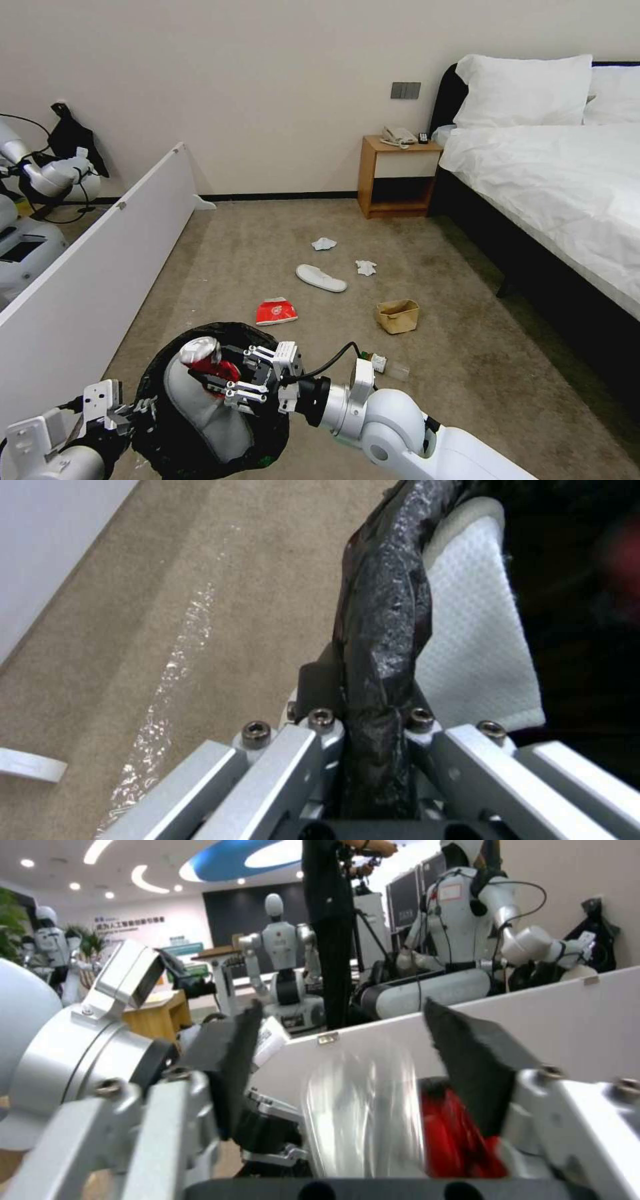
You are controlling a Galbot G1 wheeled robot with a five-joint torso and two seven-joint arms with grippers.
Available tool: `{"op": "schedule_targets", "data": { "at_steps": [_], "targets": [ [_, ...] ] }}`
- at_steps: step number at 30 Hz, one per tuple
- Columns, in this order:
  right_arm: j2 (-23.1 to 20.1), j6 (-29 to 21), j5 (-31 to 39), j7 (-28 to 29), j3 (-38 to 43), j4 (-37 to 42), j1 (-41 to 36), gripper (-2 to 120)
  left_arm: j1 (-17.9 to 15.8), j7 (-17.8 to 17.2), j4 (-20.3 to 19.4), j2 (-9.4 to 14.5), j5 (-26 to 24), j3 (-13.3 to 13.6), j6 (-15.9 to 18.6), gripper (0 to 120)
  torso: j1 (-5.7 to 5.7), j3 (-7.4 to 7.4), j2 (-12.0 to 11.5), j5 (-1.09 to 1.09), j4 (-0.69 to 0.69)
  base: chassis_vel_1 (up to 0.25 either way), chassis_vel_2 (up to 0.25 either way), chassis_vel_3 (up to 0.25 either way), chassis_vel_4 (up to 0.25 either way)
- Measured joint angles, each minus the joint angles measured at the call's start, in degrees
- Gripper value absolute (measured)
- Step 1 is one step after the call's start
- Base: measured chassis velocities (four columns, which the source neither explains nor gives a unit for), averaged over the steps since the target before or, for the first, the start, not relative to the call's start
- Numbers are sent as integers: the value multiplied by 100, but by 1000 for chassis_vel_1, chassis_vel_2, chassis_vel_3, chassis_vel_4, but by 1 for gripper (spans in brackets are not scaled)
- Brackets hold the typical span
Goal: Pick up the trash bin, then pick up the garbage from the floor and place it into the trash bin.
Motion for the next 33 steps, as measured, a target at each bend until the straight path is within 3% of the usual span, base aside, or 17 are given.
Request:
{"op": "schedule_targets", "data": {
  "at_steps": [3,4,10,26,33],
  "targets": [
    [-29,-12,2,40,-20,50,17,71,0,-2,0,-3,2,-1,0,3,0,0,0,0,0,0,0,0,0],
    [-60,-31,6,68,-31,92,21,80,0,-4,0,-4,2,-5,0,3,0,0,0,0,0,0,0,0,0],
    [-77,-37,6,76,-33,123,36,99,0,-7,0,-3,1,-18,0,3,0,0,0,0,0,0,0,0,0],
    [-48,19,4,92,418,265,-139,100,10,-13,0,-13,2,-23,0,3,0,0,0,0,0,0,0,0,0],
    [89,25,-251,812,1992,170,-507,100,-12,-10,0,11,33,-25,0,3,0,0,0,1,-1,0,0,0,0]
  ]
}}
